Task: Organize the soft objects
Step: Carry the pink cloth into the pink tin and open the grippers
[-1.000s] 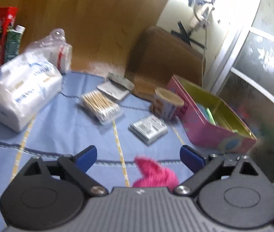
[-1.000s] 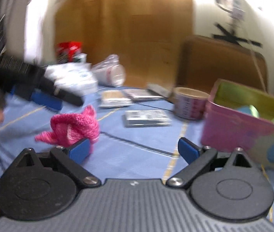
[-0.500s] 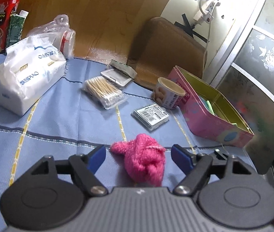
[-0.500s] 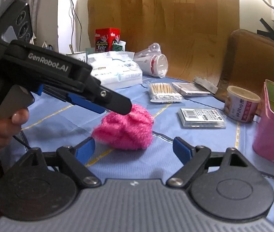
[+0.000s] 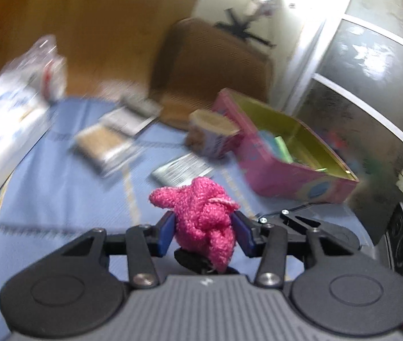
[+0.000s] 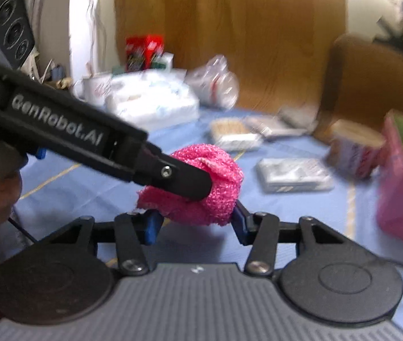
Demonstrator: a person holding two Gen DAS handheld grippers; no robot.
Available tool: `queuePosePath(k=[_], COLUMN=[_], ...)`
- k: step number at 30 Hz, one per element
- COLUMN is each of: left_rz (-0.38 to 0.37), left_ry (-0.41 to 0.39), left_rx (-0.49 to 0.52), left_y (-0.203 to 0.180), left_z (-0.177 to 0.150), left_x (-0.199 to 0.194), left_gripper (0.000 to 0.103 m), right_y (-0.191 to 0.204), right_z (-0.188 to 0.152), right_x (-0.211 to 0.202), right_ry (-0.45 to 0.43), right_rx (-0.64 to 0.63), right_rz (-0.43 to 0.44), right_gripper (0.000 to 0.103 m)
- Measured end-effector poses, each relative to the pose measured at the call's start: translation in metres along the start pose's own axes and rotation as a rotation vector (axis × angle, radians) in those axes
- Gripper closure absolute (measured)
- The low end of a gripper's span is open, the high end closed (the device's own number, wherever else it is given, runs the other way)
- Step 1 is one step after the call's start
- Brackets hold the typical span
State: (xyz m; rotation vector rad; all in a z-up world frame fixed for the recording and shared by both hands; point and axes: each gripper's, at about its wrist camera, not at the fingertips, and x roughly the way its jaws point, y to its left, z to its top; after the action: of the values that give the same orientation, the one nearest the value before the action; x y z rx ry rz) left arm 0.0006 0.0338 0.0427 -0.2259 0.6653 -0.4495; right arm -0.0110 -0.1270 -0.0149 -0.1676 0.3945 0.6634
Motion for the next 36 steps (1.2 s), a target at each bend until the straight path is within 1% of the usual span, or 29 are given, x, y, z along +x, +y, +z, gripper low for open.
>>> queuePosePath(k=[4, 7, 11, 14, 18, 20, 22, 23, 24, 26, 29, 30, 32, 33, 34, 35, 36], left_rz=[-0.039, -0.071, -0.108, -0.119, -0.098, -0.083, -0.075, -0.072, -0.068, -0.058, -0.047, -0.043, -0.033, -0.026, -0.021, -0.02, -0.018], left_ry=[-0.028, -0.044, -0.056, -0.022, 0.025, 0.051, 0.084, 0.097, 0.105, 0.108, 0.11, 0.113, 0.117, 0.116, 0.112, 0.111, 0.108], left_rx=[0.106, 0.177, 0.245, 0.259, 0.291, 0.297, 0.292, 0.283, 0.272, 0.25, 0.226, 0.222, 0.221, 0.222, 0.217, 0.214, 0.211], left_y=[-0.041, -0.073, -0.109, -0.13, -0.152, -0.161, -0.167, -0.168, -0.169, -0.171, -0.171, -0.171, -0.172, -0.172, -0.171, -0.171, -0.17], left_z=[0.023, 0.039, 0.056, 0.067, 0.07, 0.073, 0.078, 0.081, 0.083, 0.088, 0.093, 0.093, 0.094, 0.094, 0.094, 0.094, 0.094], left_x=[0.02, 0.041, 0.073, 0.102, 0.133, 0.148, 0.162, 0.168, 0.173, 0.18, 0.189, 0.191, 0.195, 0.195, 0.194, 0.194, 0.193], left_gripper=[0.059, 0.059, 0.059, 0.059, 0.058, 0.058, 0.057, 0.055, 0.051, 0.048, 0.045, 0.045, 0.044, 0.044, 0.043, 0.042, 0.042], right_y=[-0.022, -0.046, -0.083, -0.109, -0.149, -0.169, -0.191, -0.201, -0.212, -0.23, -0.257, -0.263, -0.267, -0.266, -0.267, -0.27, -0.269], right_z=[0.0, 0.003, 0.006, 0.006, 0.0, 0.0, 0.003, 0.005, 0.008, 0.013, 0.022, 0.024, 0.024, 0.024, 0.022, 0.022, 0.022], right_x=[-0.019, -0.033, -0.044, -0.043, -0.042, -0.042, -0.039, -0.037, -0.034, -0.027, -0.017, -0.012, -0.007, -0.006, -0.007, -0.008, -0.008], right_ry=[-0.088, -0.133, -0.161, -0.155, -0.124, -0.114, -0.072, -0.049, -0.007, 0.066, 0.192, 0.232, 0.293, 0.324, 0.344, 0.356, 0.354], right_rx=[0.015, 0.045, 0.082, 0.089, 0.163, 0.208, 0.245, 0.259, 0.267, 0.282, 0.294, 0.287, 0.233, 0.198, 0.193, 0.185, 0.163], right_rz=[-0.126, -0.21, -0.316, -0.4, -0.436, -0.423, -0.401, -0.387, -0.362, -0.32, -0.273, -0.272, -0.28, -0.304, -0.305, -0.305, -0.32], right_gripper=[0.05, 0.05, 0.05, 0.05, 0.05, 0.049, 0.049, 0.049, 0.049, 0.049, 0.047, 0.047, 0.046, 0.044, 0.035, 0.03, 0.027])
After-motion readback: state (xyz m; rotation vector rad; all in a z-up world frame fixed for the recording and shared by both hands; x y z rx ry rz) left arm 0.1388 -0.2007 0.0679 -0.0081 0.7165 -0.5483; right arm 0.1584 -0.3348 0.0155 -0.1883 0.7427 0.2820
